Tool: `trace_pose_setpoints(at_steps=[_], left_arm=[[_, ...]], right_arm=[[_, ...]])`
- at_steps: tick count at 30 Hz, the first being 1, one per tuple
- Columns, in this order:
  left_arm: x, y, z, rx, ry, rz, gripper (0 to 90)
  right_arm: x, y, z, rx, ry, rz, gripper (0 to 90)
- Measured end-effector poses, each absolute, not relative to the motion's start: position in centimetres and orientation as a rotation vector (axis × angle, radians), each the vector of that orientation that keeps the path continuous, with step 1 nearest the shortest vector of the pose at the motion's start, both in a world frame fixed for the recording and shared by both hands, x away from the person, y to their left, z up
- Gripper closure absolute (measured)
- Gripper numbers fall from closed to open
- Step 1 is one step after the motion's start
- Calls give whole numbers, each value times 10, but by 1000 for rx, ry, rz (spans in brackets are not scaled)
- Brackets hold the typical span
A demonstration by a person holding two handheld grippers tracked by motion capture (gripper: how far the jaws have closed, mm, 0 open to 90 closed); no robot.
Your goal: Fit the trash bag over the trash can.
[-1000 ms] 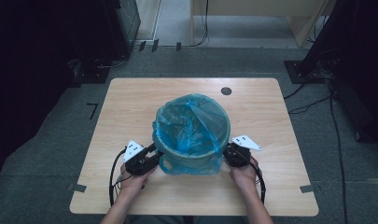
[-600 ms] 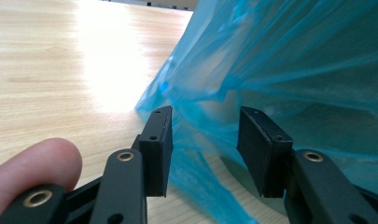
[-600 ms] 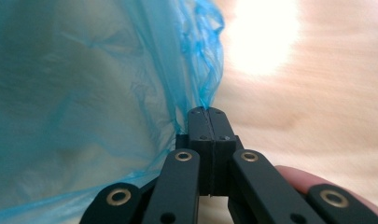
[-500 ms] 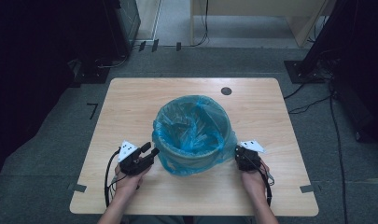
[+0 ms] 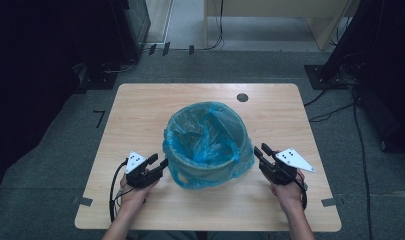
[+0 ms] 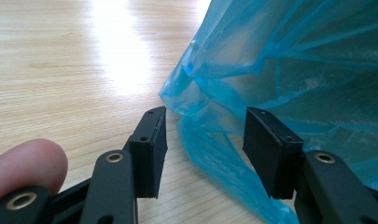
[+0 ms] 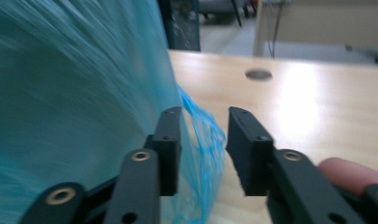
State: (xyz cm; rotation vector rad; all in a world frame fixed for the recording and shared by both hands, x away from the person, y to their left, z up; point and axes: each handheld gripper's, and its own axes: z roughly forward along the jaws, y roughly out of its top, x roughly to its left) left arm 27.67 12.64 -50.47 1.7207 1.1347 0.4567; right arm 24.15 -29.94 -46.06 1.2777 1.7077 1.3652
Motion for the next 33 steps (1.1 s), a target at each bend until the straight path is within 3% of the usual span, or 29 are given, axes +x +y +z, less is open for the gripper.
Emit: trace_pose_setpoints(at_steps=[3, 7, 10, 22, 33], left_arm=[[277, 129, -507, 1748, 1146, 495, 432], [281, 135, -511, 1784, 1223, 531, 224], [281, 138, -512, 1838, 1223, 556, 168], [285, 136, -518, 1996, 1268, 526, 163], [284, 133, -518, 2014, 1265, 545, 163]], right_arm=[[237, -299, -448, 1201, 1706, 1393, 745], [234, -298, -433, 1148, 1689, 1426, 836], [233, -297, -421, 1093, 1690, 1453, 900], [249, -272, -356, 663, 1900, 1571, 900], [276, -227, -331, 186, 2212, 1537, 900]])
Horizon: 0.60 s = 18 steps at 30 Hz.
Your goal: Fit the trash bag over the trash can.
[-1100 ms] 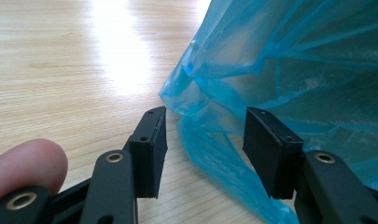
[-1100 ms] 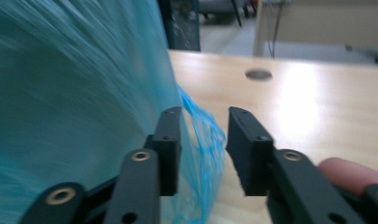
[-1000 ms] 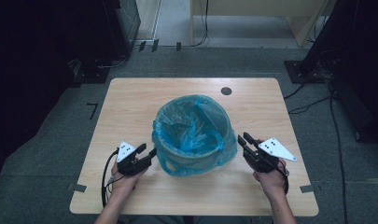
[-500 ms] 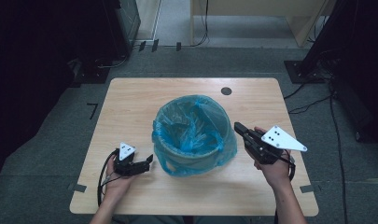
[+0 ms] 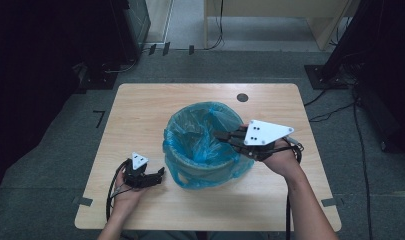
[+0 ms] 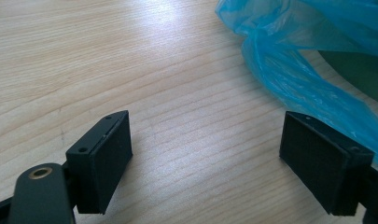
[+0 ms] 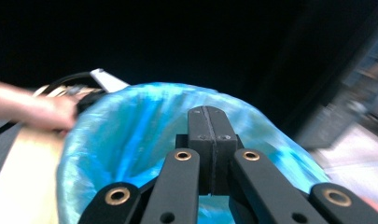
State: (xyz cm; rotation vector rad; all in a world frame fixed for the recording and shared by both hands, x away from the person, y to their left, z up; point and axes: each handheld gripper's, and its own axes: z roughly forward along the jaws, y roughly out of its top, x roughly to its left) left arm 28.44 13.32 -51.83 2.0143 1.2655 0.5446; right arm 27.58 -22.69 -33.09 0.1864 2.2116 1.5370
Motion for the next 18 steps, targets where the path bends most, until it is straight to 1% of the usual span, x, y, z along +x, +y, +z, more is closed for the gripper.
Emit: trace_pose_setpoints(at_steps=[7, 14, 18], left_arm=[[284, 133, -518, 2027, 1262, 555, 163], [284, 132, -518, 2026, 1263, 556, 163], [284, 132, -518, 2027, 1263, 556, 163]], right_arm=[[284, -189, -327, -50, 2357, 1364, 900], [293, -155, -328, -173, 2453, 1181, 900], [298, -140, -329, -220, 2526, 1143, 900]])
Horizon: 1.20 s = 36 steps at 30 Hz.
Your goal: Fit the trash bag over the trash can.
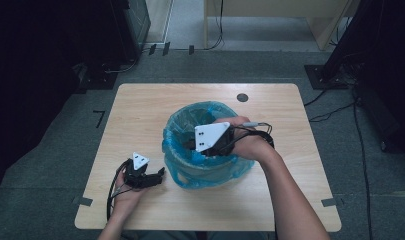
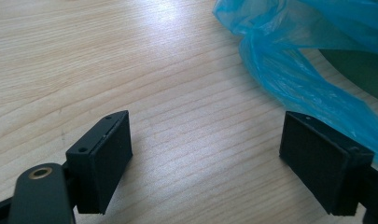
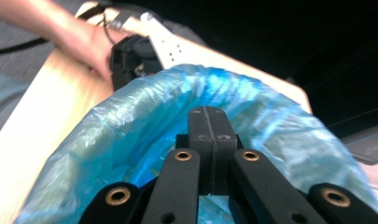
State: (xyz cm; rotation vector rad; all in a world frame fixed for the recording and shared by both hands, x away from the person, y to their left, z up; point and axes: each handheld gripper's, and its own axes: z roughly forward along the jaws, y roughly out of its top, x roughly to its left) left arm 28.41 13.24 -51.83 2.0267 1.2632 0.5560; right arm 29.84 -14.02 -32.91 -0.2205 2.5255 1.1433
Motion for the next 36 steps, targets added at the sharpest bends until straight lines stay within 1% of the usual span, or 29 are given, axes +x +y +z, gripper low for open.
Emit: trace_pose_setpoints(at_steps=[4, 9, 16, 24, 27, 30, 36], left_arm=[[284, 132, -518, 2026, 1264, 556, 163], [284, 133, -518, 2025, 1263, 553, 163], [284, 133, -518, 2024, 1263, 552, 163], [284, 133, -518, 2025, 1264, 554, 164], [284, 133, -518, 2021, 1267, 554, 163], [284, 133, -518, 2019, 1268, 550, 163], [284, 133, -518, 2023, 1267, 556, 164]], right_arm=[[302, -120, -342, -310, 2614, 992, 900], [304, -103, -358, -381, 2681, 887, 900], [317, -89, -379, -373, 2851, 736, 900], [335, -80, -404, -340, 2976, 681, 900], [342, -81, -406, -278, 3014, 719, 900], [343, -82, -405, -287, 3003, 709, 900], [339, -86, -387, -314, 2928, 757, 900]])
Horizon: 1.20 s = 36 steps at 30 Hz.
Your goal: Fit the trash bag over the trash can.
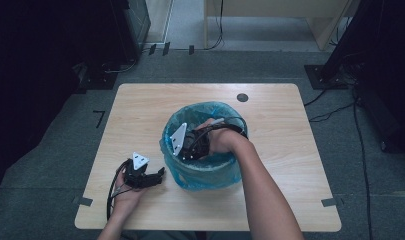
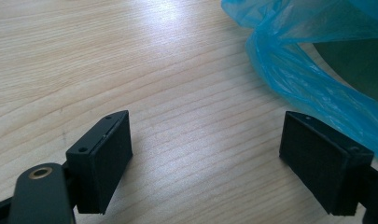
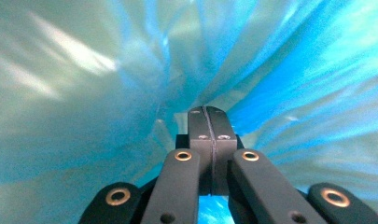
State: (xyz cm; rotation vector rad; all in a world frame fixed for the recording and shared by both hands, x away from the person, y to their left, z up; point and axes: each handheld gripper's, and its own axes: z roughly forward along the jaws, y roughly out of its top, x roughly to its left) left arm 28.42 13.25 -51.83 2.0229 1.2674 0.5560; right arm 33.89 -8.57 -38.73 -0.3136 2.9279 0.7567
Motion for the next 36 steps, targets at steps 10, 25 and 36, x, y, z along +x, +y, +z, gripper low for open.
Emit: trace_pose_setpoints(at_steps=[10, 25, 36], left_arm=[[284, 132, -518, 2023, 1267, 557, 163], [284, 132, -518, 2024, 1267, 557, 163], [284, 133, -518, 2017, 1278, 560, 164]], right_arm=[[334, -103, -346, -316, 2872, 770, 900], [323, -121, -288, -318, 2802, 830, 900], [319, -126, -264, -306, 2781, 826, 900]])
